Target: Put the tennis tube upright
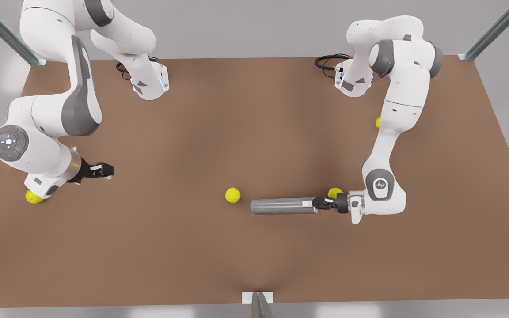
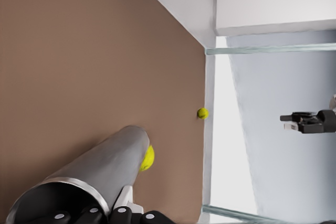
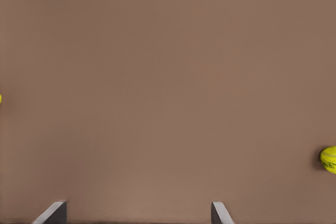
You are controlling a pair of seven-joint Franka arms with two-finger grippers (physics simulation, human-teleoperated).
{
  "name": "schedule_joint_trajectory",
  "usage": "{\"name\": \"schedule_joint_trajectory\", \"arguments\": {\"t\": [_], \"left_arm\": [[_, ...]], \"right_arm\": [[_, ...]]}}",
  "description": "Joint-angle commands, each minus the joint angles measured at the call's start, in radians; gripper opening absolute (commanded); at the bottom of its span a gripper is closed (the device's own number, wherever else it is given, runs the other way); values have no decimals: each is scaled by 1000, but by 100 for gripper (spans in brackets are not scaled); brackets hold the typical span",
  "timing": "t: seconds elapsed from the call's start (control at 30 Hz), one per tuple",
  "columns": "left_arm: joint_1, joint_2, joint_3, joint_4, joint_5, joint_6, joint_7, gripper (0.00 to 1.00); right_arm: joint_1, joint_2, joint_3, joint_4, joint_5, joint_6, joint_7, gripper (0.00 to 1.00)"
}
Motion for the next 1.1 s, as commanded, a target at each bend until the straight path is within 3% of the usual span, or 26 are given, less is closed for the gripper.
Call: {"name": "schedule_joint_trajectory", "arguments": {"t": [0.0, 0.03, 0.23, 0.3, 0.83, 1.07], "left_arm": [[0, -6, 2, 0, 82, 0, -11, 21], [1, -20, 8, 0, 96, 0, -37, 21], [10, -109, 20, -3, 268, 0, -172, 21], [17, -144, 20, -3, 343, 0, -230, 21], [37, -348, 19, 15, 829, 1, -795, 21], [35, -369, 14, 81, 1068, 12, -871, 21]], "right_arm": [[24, 9, 0, 1, 3, 0, -2, 100], [101, 24, -4, 10, -1, 12, 5, 100], [84, 24, -1, 8, -5, 2, -8, 100], [125, 19, 2, 8, -120, 0, 1, 100], [179, 25, 0, 30, -136, -6, 1, 100], [210, 24, 0, 39, -133, -11, 1, 100]]}}
